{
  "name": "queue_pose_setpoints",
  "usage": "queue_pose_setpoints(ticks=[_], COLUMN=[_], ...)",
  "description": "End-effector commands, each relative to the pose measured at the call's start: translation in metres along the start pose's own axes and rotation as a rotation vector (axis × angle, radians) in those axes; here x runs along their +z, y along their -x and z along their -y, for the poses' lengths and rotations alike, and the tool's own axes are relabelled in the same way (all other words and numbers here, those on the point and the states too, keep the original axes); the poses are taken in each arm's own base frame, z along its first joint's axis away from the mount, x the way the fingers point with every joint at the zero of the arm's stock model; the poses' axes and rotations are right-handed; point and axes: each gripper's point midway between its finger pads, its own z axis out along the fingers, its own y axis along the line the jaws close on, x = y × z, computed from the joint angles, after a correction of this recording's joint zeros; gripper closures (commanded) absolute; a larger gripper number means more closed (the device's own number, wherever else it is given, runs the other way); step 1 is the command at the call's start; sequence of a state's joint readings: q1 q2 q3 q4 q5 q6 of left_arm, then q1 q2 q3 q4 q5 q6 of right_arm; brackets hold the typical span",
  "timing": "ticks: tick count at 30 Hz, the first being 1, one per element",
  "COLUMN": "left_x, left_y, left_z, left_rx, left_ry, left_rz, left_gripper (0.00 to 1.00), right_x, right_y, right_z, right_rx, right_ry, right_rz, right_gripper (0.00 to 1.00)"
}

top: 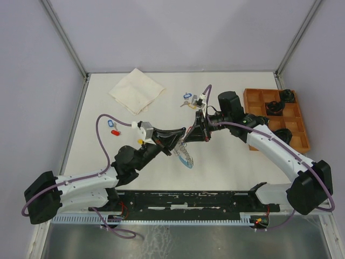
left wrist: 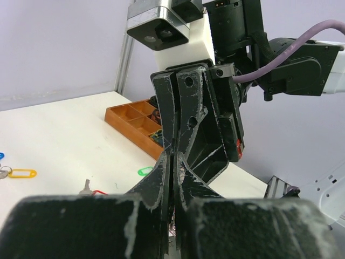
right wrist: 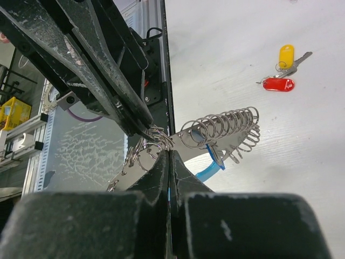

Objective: Remove the keys from the keyring

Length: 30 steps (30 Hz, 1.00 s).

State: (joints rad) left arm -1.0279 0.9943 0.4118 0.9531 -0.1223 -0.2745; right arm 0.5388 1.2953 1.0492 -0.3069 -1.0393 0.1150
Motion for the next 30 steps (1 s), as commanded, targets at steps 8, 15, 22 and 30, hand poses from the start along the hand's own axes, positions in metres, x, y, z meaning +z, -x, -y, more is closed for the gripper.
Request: queue_pose_setpoints(ticks=[8, 15, 22, 30], left_x=[0.008, 0.009, 0.018, 0.022], left_y=[0.008, -0.007, -0.014, -0.002], left_z=[-0.006, -0.014, -0.009, -0.005], left_rx=[0.053, 0.068, 0.065, 0.087], left_ry=[0.041, 0.081, 0.058, 0.034], left_rz=[0.035, -0.021, -0.037, 0.02], left_gripper=[0.97, 0.97, 0.97, 0.97], right_x=[-0.009, -0.015, -0.018, -0.028], right_y=[0.017, 0.014, 0.013, -0.012], right_z=[-0.009, -0.017, -0.026, -0.067], right_rx=[-0.089, -0.179, -0.215, -0.377], right_ry=[0.016, 0.028, 0.064, 0.244], right_rz=[0.039, 0.013, 0.007, -0.072], right_gripper=[0.99, 0.99, 0.9, 0.68])
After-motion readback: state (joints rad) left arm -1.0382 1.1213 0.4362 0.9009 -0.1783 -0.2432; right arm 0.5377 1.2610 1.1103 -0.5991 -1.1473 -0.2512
